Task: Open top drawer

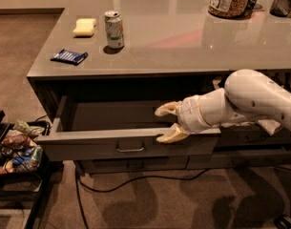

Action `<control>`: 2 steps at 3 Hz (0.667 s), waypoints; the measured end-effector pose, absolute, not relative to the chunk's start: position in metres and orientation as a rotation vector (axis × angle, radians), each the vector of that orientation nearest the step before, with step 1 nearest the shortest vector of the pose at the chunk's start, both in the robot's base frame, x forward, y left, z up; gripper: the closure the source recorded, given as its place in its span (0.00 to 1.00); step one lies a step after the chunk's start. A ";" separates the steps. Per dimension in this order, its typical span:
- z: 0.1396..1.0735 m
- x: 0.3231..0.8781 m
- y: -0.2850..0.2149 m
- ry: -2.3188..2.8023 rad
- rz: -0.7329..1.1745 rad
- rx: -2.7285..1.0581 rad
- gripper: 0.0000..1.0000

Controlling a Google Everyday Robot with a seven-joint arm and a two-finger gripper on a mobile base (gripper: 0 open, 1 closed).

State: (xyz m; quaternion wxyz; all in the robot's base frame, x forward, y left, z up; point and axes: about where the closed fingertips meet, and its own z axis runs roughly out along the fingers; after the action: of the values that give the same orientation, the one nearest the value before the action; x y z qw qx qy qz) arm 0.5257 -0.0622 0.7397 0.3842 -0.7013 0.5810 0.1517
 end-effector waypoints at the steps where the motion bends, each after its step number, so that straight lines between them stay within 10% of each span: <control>1: 0.740 0.526 -0.062 1.480 0.386 -1.787 0.65; 2: 0.740 0.532 -0.058 1.461 0.365 -1.797 0.89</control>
Offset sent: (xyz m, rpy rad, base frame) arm 0.0148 0.0052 0.0012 -0.0137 -0.0538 0.0096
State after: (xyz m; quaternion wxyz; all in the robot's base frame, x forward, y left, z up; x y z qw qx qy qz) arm 0.5319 -0.0582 0.7396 0.3882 -0.7063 0.5743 0.1435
